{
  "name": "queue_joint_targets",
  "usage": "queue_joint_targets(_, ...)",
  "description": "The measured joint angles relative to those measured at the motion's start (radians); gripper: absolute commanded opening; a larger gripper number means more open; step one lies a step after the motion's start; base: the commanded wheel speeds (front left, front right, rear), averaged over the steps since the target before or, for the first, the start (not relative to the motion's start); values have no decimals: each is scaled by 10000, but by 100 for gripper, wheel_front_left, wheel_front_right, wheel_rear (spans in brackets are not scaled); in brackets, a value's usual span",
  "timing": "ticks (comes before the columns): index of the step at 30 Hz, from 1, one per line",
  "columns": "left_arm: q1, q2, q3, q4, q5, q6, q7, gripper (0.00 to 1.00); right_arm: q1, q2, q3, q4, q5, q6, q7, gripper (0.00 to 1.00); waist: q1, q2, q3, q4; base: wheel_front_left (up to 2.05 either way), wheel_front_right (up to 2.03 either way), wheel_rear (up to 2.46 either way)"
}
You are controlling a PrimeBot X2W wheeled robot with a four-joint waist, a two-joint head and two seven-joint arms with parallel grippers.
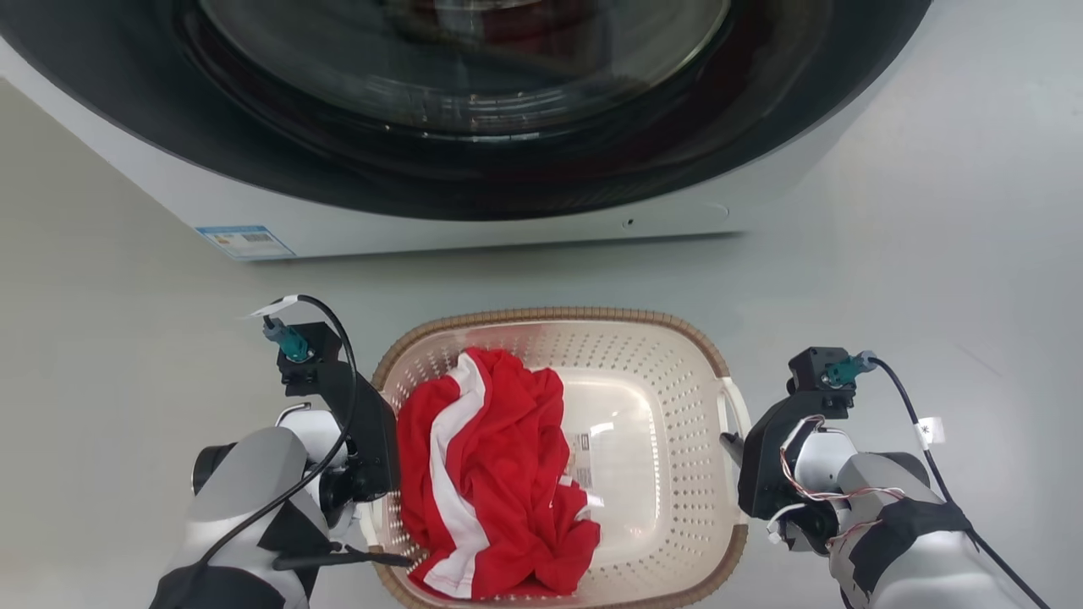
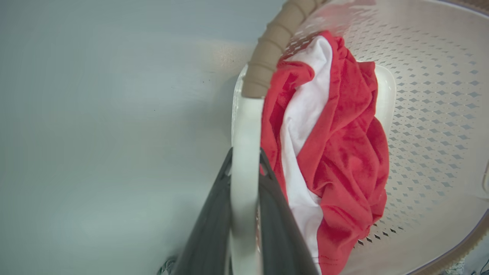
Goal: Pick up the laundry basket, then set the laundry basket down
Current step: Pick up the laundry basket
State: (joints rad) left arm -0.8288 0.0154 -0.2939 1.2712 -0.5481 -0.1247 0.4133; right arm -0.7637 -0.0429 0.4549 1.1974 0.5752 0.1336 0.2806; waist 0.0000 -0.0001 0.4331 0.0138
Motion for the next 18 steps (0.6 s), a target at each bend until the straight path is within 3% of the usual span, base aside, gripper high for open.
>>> queue_joint_targets(18, 685, 81, 140, 180, -713, 12, 1546, 0, 479, -29, 481, -153, 924, -2, 1289, 0, -1, 0, -2020, 41, 0, 0, 0)
